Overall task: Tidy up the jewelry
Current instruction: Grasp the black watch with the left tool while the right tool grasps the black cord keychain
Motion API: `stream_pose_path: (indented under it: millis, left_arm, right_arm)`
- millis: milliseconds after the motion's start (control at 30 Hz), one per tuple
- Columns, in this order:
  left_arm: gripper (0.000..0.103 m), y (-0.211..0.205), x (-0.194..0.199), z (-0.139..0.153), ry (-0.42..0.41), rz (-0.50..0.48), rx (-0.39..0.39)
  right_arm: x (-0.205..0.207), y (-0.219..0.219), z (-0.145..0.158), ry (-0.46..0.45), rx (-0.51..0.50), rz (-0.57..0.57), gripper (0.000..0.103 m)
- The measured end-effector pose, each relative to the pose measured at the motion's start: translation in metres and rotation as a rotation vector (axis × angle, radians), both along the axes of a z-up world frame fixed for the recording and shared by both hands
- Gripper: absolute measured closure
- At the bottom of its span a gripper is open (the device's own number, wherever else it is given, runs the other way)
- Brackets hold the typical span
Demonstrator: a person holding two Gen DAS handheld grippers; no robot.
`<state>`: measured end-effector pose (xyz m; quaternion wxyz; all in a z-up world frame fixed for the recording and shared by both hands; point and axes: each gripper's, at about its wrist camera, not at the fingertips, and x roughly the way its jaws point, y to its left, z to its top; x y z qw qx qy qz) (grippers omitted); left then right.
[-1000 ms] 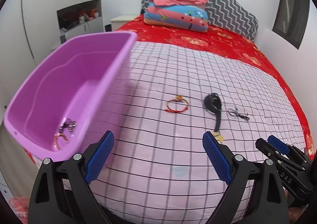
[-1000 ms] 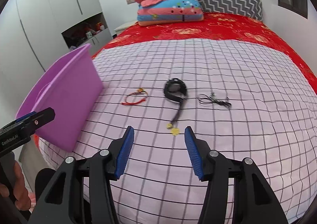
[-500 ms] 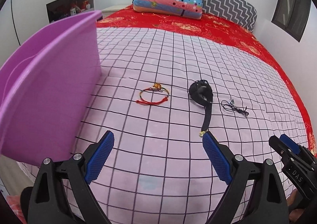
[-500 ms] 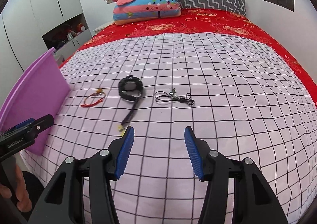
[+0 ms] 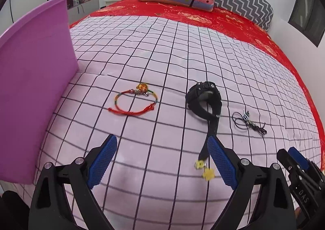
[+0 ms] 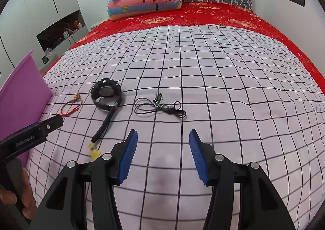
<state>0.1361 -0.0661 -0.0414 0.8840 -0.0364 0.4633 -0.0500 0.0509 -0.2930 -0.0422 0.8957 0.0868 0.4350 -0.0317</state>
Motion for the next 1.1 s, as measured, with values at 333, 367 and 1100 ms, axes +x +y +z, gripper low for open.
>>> stream_pose_path:
  millis: [333, 367, 1100]
  left_arm:
    - [0.014, -0.025, 0.041, -0.018, 0.009, 0.004, 0.023]
    - [0.014, -0.026, 0.043, -0.020, 0.010, 0.003, 0.027]
    - [0.014, -0.056, 0.080, -0.053, 0.030, 0.023, 0.086]
  right_arm:
    - [0.042, -0.008, -0.027, 0.035, -0.062, 0.044, 0.052]
    - [0.046, -0.009, -0.029, 0.037, -0.060, 0.043, 0.052]
    - [0.082, -0.009, -0.060, 0.076, -0.127, 0.081, 0.052]
